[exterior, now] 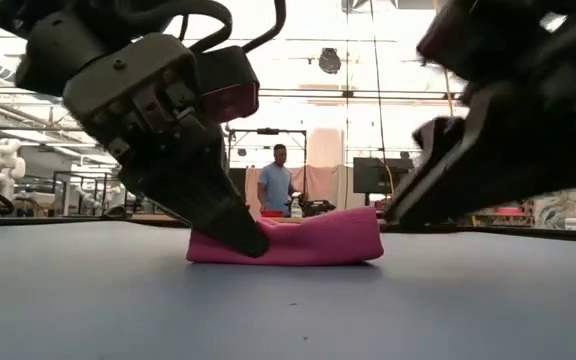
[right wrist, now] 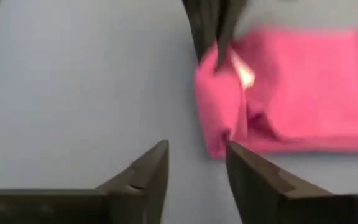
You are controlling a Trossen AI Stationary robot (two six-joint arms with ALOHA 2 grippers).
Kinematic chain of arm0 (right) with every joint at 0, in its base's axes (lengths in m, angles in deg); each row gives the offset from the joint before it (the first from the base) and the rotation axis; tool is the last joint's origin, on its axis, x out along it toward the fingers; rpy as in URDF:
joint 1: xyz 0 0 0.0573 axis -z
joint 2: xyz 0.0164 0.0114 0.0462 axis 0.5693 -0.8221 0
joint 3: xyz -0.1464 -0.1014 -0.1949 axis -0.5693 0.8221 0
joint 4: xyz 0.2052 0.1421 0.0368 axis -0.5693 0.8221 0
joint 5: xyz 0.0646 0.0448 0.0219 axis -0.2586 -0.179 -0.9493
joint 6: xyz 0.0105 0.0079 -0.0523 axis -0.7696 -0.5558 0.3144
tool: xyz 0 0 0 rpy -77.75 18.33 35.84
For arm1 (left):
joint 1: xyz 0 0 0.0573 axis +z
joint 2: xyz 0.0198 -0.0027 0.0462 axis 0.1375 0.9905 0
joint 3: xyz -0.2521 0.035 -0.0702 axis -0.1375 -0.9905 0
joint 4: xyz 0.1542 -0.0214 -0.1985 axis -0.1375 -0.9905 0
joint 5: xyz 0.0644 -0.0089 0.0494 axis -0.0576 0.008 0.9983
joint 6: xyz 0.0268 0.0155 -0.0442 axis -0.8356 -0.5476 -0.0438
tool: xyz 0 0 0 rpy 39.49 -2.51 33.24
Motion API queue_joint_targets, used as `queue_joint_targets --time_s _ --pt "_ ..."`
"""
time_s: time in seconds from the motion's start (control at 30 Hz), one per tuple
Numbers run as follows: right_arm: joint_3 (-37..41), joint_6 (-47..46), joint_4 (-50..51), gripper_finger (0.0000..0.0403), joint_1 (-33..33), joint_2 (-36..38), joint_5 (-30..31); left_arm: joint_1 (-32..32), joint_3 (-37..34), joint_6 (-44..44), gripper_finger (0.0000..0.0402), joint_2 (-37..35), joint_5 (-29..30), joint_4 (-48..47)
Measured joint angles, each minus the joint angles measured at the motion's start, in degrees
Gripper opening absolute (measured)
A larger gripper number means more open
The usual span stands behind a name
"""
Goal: Roll towel into tight, uniform cylinder
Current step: Roll the pink towel
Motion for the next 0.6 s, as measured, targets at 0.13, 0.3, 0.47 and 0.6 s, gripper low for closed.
queue_joint_targets --time_s 0.13,0.3,0.47,0.6 --pt "0.0 6.3 -6.1 0.0191 -4.1 -2.0 8.0 1.7 0.0 2.1 0.0012 -0.3 -3.2 -1.0" --pt "-0.2 14.5 -16.9 0.0204 -4.4 -7.2 9.9 2.6 0.0 2.1 0.0012 -0.3 -5.1 -0.9" --pt "-0.2 18.7 -21.2 0.0202 -3.2 -9.3 10.5 2.6 0.0 3.5 0.0012 -0.3 -5.1 -1.3" --pt "-0.2 20.9 -22.7 0.0201 -2.7 -9.3 10.5 2.6 0.0 3.5 0.0012 -0.3 -5.1 -1.6"
